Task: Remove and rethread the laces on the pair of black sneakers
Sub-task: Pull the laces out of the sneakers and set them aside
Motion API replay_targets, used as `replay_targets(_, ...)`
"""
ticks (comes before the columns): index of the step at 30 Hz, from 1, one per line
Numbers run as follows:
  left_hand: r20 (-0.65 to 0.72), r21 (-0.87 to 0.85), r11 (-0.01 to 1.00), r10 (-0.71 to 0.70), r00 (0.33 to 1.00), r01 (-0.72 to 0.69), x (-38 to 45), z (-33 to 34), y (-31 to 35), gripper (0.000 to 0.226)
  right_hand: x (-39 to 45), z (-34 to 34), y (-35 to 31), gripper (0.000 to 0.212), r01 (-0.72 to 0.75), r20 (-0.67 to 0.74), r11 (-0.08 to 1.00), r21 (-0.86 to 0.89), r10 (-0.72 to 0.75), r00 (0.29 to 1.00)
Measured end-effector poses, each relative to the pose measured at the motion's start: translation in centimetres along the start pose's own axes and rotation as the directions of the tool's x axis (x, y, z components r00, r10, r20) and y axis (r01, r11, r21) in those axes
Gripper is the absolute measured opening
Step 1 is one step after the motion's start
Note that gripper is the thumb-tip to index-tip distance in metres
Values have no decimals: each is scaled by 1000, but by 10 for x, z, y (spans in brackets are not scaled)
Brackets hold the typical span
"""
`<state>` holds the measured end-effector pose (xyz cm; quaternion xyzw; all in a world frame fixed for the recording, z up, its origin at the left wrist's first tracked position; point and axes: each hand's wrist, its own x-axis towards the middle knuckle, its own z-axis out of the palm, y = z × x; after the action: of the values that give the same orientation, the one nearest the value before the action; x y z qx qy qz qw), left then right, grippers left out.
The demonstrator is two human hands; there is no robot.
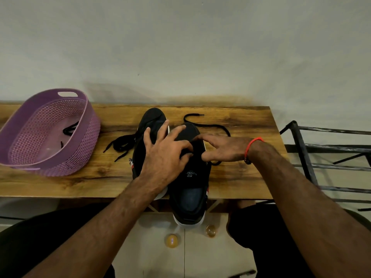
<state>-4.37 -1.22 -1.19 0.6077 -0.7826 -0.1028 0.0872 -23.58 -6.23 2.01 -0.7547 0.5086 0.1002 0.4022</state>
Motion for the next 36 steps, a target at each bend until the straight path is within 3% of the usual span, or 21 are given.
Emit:
replay_targets(3,-50,-281,955,-111,993,92,6,-4,-9,7,-1,0,-1,72,0,16,1000,17,0,1000)
replay_targets(6,-179,-585,791,-340,923,178,14,-17,-23,12,-2,0,0,71,-6,25,1000,28,5,1000)
replay_targets(8,-191,-633,736,-449,873,240,15,-20,-30,10,-2,1,0,71,-7,30,999,43,5,1000)
replay_targets(10,-162,-515,819,-385,909,255,13,-16,-29,15,-2,1,-2,70,-6,34,998,59,4,999)
replay_targets(12,-126,-387,914,-178,976,117,8,-9,-21,33,-3,1,-2,69,-9,30,998,60,8,1000)
replay_targets(15,-82,-112,988,100,992,-109,3,-3,-11,41,-4,0,-2,69,-13,22,998,56,12,1000)
replay_targets(17,-63,8,994,110,992,-109,1,0,-6,35,-3,0,-3,68,-19,26,998,57,17,1000)
replay_targets(22,-185,-29,996,74,980,-81,0,-1,-13,19,1,1,-8,67,-21,42,997,79,18,999)
replay_targets(26,-363,-83,974,-225,904,209,6,-26,-37,16,2,2,-5,68,-29,36,996,81,26,999)
replay_targets(28,-388,-28,962,-262,884,273,9,-34,-49,17,2,2,-5,68,-29,34,996,83,26,999)
replay_targets(30,-342,35,976,-190,921,214,8,-33,-49,21,2,2,-6,68,-26,31,997,72,24,999)
replay_targets(34,-185,129,990,81,979,-58,3,-12,-17,26,3,3,-6,67,-24,19,997,70,23,1000)
replay_targets(36,-113,140,987,101,988,-85,0,-1,-7,25,2,3,-6,67,-20,15,998,61,19,1000)
